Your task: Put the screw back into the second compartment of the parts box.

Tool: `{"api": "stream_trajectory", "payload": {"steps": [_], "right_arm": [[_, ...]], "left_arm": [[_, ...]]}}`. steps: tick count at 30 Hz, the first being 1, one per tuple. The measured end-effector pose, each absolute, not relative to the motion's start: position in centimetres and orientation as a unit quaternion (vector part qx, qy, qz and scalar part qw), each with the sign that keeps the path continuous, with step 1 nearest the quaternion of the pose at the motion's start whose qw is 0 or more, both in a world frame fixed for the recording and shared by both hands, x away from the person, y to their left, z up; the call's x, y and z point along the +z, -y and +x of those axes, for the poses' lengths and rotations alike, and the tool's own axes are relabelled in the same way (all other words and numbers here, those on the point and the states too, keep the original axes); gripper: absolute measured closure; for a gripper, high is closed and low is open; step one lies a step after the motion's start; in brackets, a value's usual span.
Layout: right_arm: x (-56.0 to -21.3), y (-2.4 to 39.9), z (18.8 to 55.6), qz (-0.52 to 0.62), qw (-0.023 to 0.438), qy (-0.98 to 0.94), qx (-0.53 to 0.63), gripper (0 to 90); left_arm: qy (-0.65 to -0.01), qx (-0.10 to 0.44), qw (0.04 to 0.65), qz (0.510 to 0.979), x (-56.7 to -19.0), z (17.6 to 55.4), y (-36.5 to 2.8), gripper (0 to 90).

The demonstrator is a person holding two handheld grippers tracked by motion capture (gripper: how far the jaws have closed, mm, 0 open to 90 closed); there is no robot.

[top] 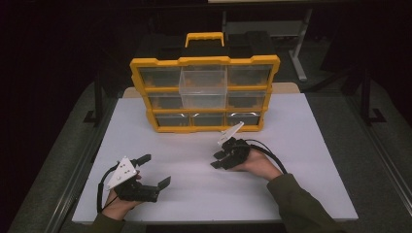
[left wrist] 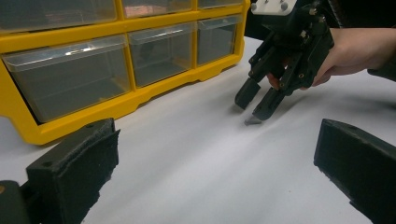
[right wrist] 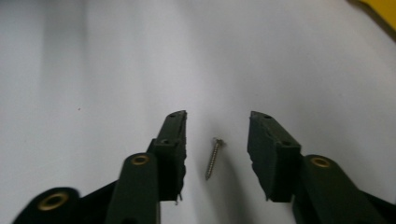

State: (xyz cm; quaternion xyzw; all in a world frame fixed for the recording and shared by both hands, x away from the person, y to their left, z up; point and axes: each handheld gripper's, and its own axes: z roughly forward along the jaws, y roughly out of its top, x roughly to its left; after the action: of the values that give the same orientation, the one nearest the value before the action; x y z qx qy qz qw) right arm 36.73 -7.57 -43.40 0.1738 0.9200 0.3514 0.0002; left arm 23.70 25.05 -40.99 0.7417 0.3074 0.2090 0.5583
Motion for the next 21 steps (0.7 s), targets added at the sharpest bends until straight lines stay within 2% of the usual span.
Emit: {"api": "stream_trajectory", "payload": {"steps": [9,16,21], "right_arm": [[-44.21,7.01,36.77,0.168,-0.011,-0.927,0.336,74.8],[-44.28,6.95,36.63,0.165,0.013,-0.929,0.332,85.6],[-44.3,7.0,36.77,0.165,0.009,-0.929,0.332,86.8]], "left_arm": [[-0.306,0.211,0.559,0.742,-40.99,23.75,-25.12,0.0],[-0.306,0.208,0.559,0.742,-41.01,23.71,-25.08,0.0],[-0.307,0.208,0.559,0.742,-40.99,23.72,-25.03,0.0]]}}
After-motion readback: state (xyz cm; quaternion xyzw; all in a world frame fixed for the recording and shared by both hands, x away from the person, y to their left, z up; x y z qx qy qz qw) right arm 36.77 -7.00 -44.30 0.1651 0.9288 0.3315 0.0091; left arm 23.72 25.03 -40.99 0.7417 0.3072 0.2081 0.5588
